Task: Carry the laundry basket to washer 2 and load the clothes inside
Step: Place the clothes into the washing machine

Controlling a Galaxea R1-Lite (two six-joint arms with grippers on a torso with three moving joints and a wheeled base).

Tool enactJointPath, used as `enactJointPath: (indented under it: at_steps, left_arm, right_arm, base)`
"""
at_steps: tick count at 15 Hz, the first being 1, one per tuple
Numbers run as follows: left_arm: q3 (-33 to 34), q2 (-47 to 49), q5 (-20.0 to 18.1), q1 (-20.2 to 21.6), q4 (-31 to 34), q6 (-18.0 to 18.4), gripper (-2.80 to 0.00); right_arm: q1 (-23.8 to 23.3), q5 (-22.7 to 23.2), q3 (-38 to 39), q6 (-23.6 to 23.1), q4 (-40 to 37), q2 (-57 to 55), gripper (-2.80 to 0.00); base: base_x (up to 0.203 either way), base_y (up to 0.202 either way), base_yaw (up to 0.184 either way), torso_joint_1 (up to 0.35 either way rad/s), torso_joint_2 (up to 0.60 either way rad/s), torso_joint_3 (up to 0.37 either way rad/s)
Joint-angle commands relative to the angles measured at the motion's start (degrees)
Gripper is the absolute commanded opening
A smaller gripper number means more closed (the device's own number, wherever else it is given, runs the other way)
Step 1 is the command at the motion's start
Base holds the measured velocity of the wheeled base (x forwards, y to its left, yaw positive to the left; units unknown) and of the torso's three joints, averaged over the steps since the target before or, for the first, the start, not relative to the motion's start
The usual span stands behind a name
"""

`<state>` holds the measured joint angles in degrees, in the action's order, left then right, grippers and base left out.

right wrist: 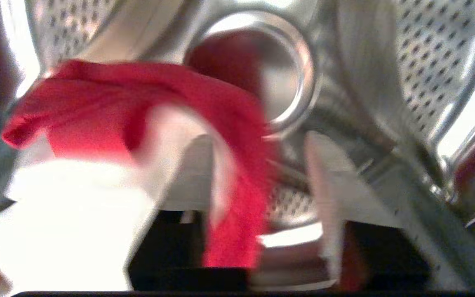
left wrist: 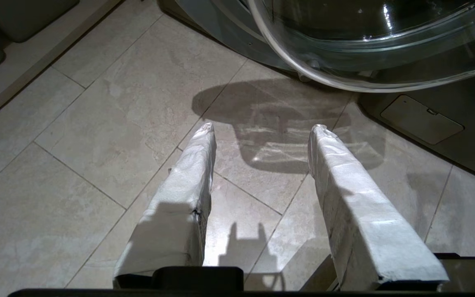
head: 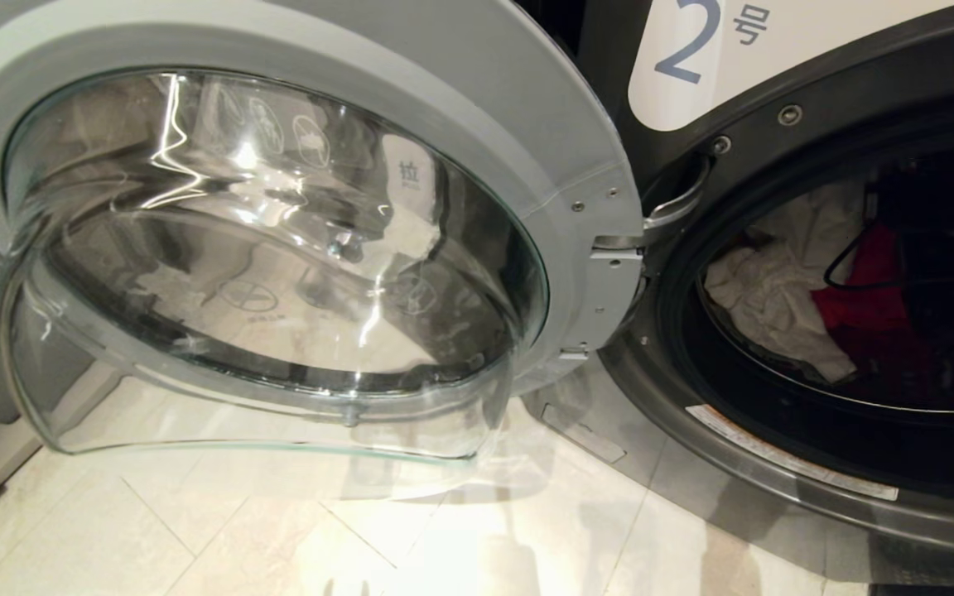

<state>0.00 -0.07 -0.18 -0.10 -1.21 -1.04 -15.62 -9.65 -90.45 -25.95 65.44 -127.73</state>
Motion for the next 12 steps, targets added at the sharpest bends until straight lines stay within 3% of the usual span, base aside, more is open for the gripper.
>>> enactJointPath:
  at_steps: [1,4,8,12]
  left_arm:
    - [0.4,0.1,0.0,0.0,0.0,0.0,-2.80]
    - [0.4,0.1,0.0,0.0,0.0,0.0,-2.80]
    - [0.4,0.1,0.0,0.0,0.0,0.0,-2.80]
    - [0.4,0.1,0.0,0.0,0.0,0.0,-2.80]
  right_arm:
    - [0.4,0.4,3.0,-0.1,0.4,2.1,0.00]
    - [1.0,0.4,15.2,0.4,-1.9,6.9,0.00]
    - [2.4,0.6,32.1,5.4,-6.0,18.9,0.00]
    - [5.4,1.6,49.6,8.9,-12.7,37.0,0.00]
  base:
    - [0.000,0.000,0.000,0.000,0.00,0.000]
    - [0.000,0.000,0.000,0.000,0.00,0.000]
    - [0.000,0.000,0.000,0.000,0.00,0.000]
    - [0.000,0.000,0.000,0.000,0.00,0.000]
